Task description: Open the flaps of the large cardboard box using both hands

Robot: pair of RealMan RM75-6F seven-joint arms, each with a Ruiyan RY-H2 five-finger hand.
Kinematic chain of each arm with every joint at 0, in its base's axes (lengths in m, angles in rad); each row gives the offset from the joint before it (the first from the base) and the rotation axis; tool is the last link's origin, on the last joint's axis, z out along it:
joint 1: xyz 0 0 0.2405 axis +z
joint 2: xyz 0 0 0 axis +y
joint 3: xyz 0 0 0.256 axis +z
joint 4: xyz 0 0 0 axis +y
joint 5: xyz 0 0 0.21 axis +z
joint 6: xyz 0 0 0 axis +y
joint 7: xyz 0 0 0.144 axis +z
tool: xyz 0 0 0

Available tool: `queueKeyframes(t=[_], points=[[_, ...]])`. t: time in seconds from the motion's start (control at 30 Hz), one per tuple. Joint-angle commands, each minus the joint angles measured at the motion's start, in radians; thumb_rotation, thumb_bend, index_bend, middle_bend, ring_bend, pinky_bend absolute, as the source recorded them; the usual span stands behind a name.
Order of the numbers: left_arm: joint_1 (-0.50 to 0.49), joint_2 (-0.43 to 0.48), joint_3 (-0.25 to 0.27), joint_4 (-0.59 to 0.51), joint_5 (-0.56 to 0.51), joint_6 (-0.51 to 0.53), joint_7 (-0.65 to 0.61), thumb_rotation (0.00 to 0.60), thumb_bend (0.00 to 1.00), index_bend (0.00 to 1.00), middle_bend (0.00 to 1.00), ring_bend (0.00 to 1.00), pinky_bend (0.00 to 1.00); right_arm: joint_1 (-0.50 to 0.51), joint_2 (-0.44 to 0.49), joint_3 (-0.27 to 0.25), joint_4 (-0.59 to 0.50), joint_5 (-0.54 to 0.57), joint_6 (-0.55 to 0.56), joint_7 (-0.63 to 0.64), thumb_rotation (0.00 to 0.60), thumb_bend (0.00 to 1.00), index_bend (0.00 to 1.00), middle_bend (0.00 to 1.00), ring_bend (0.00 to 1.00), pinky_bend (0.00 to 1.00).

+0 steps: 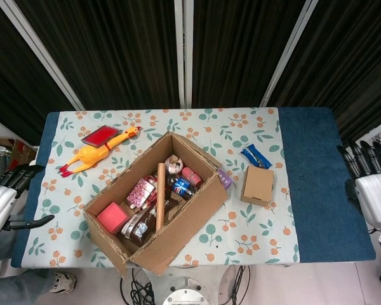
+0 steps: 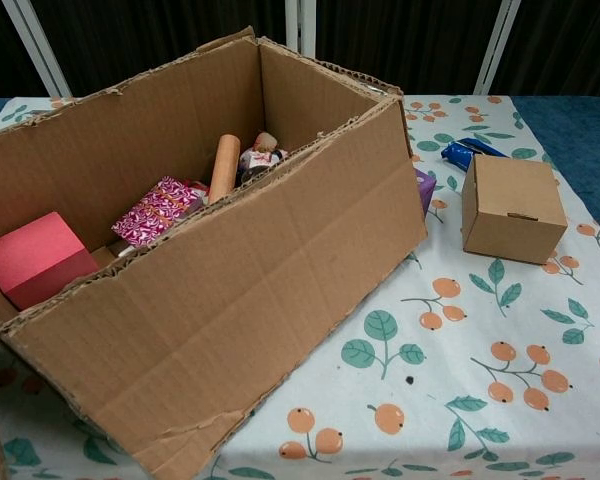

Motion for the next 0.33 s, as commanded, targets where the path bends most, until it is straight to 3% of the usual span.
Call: queueKeyframes(t=[0.03,0.33], points=[[0.052,-0.207,-0.025,0.154,-0.036,0.110,0.141,0.227,0.02,0.03,0.03,0.04,0.16,-0.099,-0.106,-0.068,0.134,0.036,0.056,0.060,0.600,0.46,0.00,0.00,0.00,0.00],[0.062,-0.294,-0.011,0.260,-0.073,0.064,0.109,0.238,0.02,0.03,0.03,0.04,0.16,-0.190,-0.284,-0.078,0.381,-0.012,0.176,0.284,0.600,0.44,0.00,0.00,0.00,0.00]])
